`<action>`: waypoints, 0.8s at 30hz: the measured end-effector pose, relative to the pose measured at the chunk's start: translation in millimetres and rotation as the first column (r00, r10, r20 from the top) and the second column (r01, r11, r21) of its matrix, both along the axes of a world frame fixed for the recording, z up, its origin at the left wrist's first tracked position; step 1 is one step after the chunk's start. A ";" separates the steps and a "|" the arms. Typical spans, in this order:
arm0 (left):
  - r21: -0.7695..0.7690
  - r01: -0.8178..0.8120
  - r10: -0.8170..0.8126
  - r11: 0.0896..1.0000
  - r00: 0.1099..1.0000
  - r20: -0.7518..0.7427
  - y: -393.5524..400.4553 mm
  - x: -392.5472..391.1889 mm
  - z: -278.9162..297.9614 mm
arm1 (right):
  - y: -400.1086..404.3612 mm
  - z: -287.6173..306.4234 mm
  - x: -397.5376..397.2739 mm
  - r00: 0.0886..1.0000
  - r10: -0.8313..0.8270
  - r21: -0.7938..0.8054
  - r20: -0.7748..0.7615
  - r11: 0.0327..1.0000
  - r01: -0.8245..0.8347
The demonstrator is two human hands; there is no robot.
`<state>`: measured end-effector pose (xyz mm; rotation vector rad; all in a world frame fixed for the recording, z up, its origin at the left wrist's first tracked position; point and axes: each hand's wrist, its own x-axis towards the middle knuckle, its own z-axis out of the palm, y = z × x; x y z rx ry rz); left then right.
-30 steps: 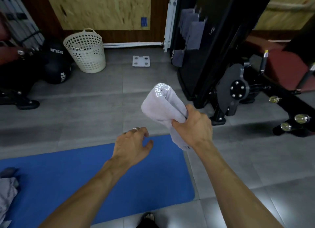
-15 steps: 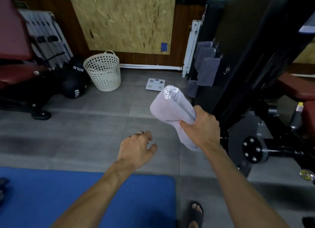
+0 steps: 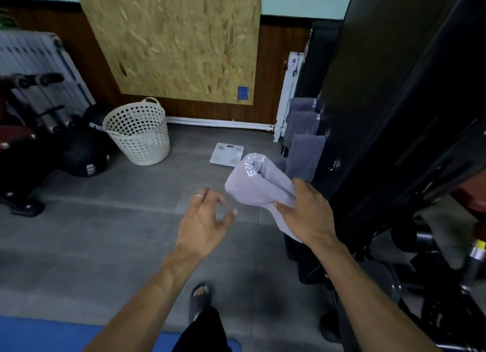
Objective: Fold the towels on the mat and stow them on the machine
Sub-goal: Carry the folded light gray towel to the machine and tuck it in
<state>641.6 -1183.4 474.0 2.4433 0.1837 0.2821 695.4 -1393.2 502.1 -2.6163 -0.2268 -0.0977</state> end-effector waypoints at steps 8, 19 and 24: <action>-0.296 0.501 -0.561 0.814 0.810 -0.171 19.7 251.5 -17.0 | 17.3 -49.2 144.2 0.978 -0.153 0.004 -0.139 0.988 0.155; -0.308 0.754 -0.810 0.580 0.492 -0.320 -31.3 374.3 -40.7 | 38.9 -70.1 213.4 0.839 -0.449 0.480 -0.307 0.689 0.543; -0.584 0.717 -0.889 0.380 0.107 -0.446 -63.5 406.8 -50.3 | 13.2 -94.0 214.0 0.756 -0.564 0.470 -0.332 0.596 0.651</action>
